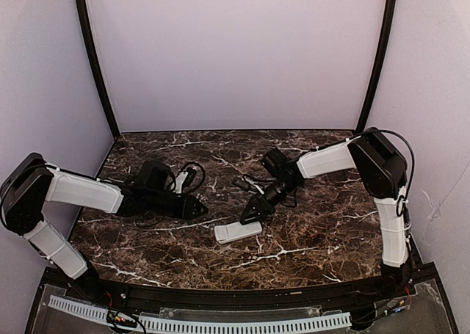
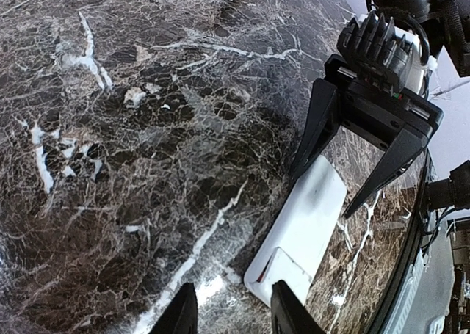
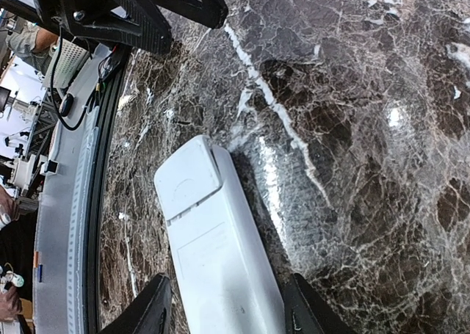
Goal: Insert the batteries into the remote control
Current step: Adjust the remote control at the center of the board.
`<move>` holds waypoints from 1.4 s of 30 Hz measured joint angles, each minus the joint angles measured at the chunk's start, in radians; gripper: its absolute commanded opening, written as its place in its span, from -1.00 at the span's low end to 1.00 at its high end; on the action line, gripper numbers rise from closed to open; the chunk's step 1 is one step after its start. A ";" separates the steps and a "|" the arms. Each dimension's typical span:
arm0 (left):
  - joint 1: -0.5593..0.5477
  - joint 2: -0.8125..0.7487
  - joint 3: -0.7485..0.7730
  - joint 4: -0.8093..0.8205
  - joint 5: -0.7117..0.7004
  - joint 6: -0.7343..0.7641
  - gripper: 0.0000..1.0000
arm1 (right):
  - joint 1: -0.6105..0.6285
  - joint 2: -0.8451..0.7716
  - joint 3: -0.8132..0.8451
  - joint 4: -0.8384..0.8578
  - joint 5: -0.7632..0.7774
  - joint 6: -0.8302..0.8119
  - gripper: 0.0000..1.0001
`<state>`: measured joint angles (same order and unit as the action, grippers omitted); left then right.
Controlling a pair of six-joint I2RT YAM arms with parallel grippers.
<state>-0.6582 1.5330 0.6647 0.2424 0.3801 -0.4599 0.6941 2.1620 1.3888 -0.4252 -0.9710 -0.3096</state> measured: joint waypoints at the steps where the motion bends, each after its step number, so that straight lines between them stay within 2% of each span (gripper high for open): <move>1: 0.000 0.004 0.000 0.004 0.004 0.000 -0.37 | 0.000 0.000 -0.002 -0.001 0.000 0.000 0.01; 17: -0.008 0.079 0.005 0.024 0.033 -0.001 -0.46 | 0.006 -0.019 -0.066 0.006 -0.005 0.001 -0.04; 33: -0.029 0.168 0.081 0.048 0.076 -0.011 -0.20 | 0.037 -0.045 -0.100 -0.002 0.006 0.031 -0.08; 42: -0.052 0.192 0.090 0.044 0.080 0.004 -0.28 | 0.038 -0.045 -0.039 0.010 0.034 0.085 -0.13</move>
<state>-0.7105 1.7252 0.7544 0.2867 0.4603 -0.4557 0.7322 2.1166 1.3495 -0.4156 -0.9371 -0.2241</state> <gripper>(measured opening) 0.385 0.449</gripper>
